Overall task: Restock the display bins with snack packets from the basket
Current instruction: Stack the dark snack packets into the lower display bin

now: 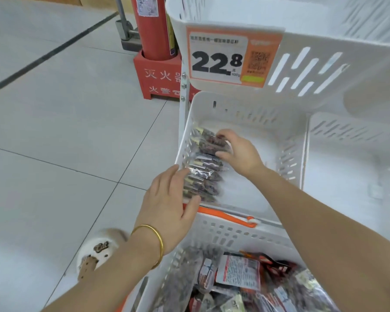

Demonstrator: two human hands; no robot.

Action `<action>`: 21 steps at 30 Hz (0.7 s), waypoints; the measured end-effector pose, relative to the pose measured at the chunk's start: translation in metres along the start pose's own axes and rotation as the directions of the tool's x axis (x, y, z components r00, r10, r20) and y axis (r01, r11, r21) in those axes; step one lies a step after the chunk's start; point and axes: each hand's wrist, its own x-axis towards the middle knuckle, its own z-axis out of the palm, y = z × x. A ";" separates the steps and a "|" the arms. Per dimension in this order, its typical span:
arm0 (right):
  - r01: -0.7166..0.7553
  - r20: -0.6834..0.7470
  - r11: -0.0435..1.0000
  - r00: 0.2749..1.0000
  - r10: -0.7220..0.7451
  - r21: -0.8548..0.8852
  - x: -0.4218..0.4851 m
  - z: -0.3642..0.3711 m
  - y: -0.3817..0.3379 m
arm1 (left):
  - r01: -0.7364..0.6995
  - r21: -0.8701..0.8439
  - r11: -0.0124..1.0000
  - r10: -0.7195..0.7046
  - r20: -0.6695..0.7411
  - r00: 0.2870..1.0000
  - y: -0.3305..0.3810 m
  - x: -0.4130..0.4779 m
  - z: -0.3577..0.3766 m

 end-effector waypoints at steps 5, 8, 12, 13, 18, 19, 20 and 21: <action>-0.238 0.216 0.880 0.963 0.159 0.411 0.003 -0.002 -0.009 | 0.003 0.000 1.000 -0.003 0.004 1.000 0.001 0.000 0.000; -0.239 0.219 0.838 0.965 0.147 0.491 0.002 -0.006 -0.013 | 0.000 0.018 1.000 -0.001 0.014 1.000 0.001 0.001 0.001; -0.299 0.303 0.788 0.941 0.151 0.538 0.004 -0.012 -0.005 | -0.007 0.057 0.998 0.007 0.014 1.000 0.001 0.000 0.002; -0.268 0.299 0.818 0.946 0.124 0.509 0.005 -0.010 -0.005 | -0.010 0.066 0.998 0.009 0.017 1.000 0.001 0.000 0.002; -0.166 0.302 0.945 0.950 0.077 0.281 0.005 -0.001 -0.015 | 0.001 0.073 0.997 -0.003 0.022 1.000 0.001 0.001 0.002; -0.181 0.303 0.942 0.948 0.092 0.281 0.003 -0.003 -0.016 | 0.005 0.074 0.997 -0.007 0.031 0.999 0.001 0.001 0.002; -0.180 0.282 0.945 0.954 0.100 0.272 -0.001 -0.008 -0.018 | 0.007 0.080 0.997 -0.010 0.038 0.999 0.003 0.000 0.000; -0.168 0.236 0.956 0.965 0.110 0.241 -0.010 -0.016 -0.021 | 0.004 0.084 0.996 -0.007 0.040 0.999 0.003 -0.001 -0.001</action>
